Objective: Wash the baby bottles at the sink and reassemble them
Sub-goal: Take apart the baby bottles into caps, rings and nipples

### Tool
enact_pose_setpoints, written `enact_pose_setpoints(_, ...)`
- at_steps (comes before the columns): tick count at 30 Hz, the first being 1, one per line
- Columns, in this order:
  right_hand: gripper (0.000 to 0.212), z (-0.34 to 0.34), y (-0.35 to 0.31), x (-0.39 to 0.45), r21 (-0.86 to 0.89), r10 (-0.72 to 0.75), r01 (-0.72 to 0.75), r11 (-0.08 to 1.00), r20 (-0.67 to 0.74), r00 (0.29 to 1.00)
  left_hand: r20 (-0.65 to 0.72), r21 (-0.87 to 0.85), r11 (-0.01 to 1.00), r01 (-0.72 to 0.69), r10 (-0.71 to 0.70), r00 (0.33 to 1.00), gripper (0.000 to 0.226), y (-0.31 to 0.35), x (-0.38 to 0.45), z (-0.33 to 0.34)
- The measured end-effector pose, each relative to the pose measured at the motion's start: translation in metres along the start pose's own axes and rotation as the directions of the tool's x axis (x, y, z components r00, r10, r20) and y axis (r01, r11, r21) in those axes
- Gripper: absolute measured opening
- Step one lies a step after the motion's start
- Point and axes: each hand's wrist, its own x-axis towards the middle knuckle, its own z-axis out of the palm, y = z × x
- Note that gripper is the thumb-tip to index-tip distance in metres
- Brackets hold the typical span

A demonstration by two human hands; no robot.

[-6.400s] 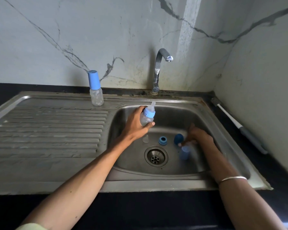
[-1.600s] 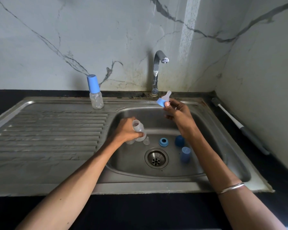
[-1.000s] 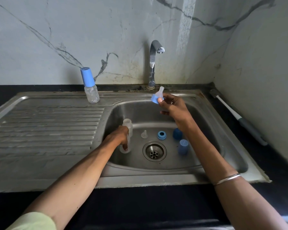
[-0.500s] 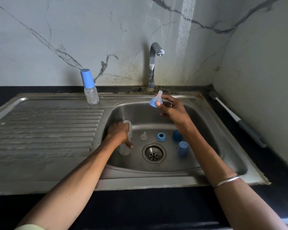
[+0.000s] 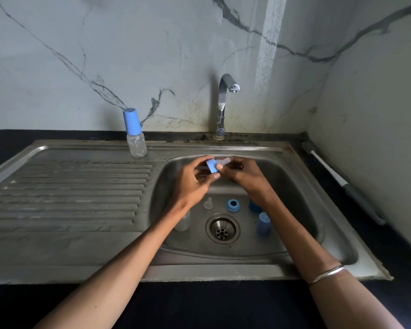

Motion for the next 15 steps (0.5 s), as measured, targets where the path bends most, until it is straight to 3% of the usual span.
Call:
enact_pose_setpoints(4, 0.028, -0.005, 0.0, 0.001, -0.006, 0.009, -0.008, 1.0, 0.05, 0.999, 0.039, -0.061, 0.997, 0.049, -0.047, 0.998, 0.045, -0.009, 0.007, -0.001)
enact_pose_setpoints(11, 0.027, -0.006, -0.007, 0.0, -0.088, -0.043, 0.044, 0.995, 0.018, 0.999, 0.118, -0.277, 0.954, 0.111, -0.081, 0.99, 0.047, -0.023, 0.017, -0.003)
enact_pose_setpoints(15, 0.025, -0.005, -0.006, 0.0, -0.097, -0.031, 0.032, 0.995, 0.011, 0.999, 0.145, -0.276, 0.955, 0.108, -0.07, 0.987, 0.044, -0.026, 0.018, -0.005)
